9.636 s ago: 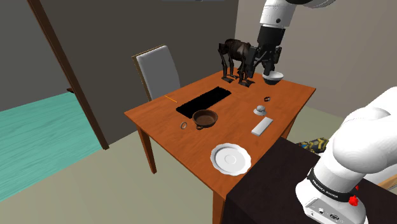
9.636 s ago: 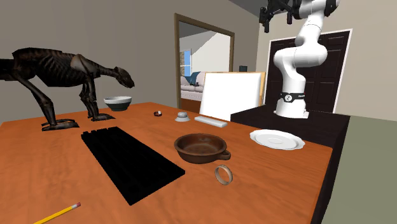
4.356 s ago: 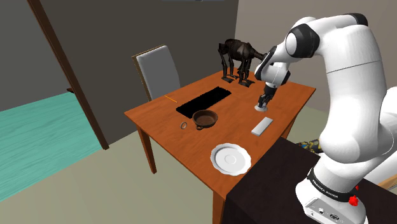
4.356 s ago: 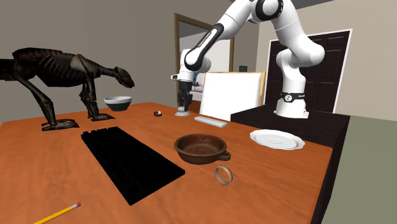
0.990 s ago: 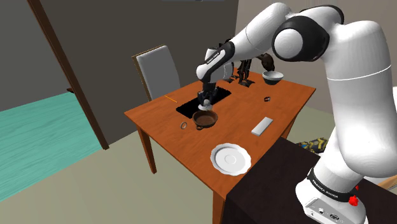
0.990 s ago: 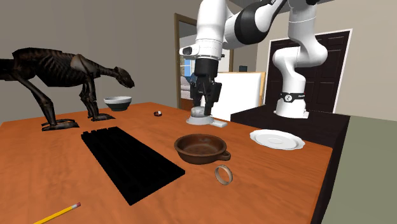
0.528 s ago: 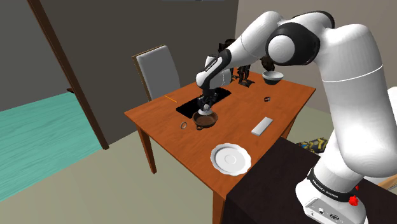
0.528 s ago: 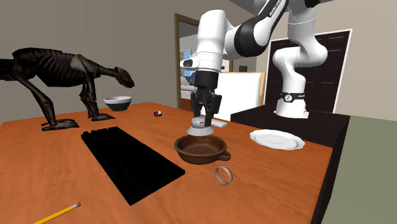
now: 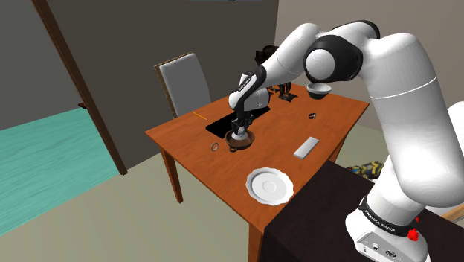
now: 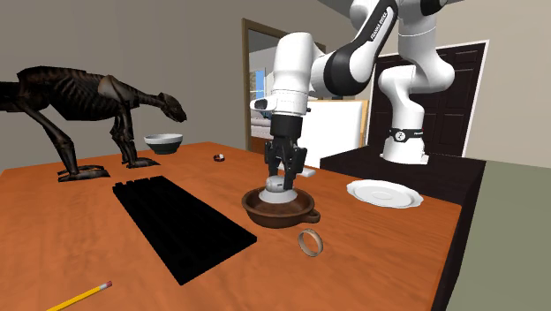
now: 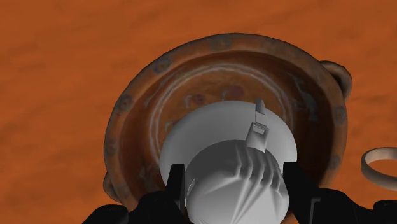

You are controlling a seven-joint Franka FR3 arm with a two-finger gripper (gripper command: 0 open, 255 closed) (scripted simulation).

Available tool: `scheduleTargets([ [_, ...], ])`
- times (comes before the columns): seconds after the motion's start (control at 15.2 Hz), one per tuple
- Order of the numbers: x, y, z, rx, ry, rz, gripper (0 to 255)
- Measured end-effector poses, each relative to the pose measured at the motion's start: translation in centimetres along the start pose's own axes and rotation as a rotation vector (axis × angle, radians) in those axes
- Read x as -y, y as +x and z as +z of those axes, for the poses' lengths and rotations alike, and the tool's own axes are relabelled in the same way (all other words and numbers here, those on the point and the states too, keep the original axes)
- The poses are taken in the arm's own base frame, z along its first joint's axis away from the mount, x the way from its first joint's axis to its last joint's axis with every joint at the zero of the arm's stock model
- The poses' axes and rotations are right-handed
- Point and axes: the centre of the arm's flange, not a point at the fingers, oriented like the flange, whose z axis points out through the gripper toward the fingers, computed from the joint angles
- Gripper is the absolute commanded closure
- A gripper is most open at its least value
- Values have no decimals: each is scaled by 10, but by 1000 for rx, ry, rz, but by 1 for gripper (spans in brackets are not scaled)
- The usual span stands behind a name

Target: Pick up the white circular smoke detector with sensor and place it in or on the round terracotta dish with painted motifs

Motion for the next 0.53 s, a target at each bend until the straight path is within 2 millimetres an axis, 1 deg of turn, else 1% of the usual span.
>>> scheduleTargets([
  [0.33, 0, 0, 2, 0, 0, 0, 255],
  [0.4, 0, 0, 2, -1, 0, 0, 0],
  [0.53, 0, 0, 2, -1, 0, 0, 0],
])
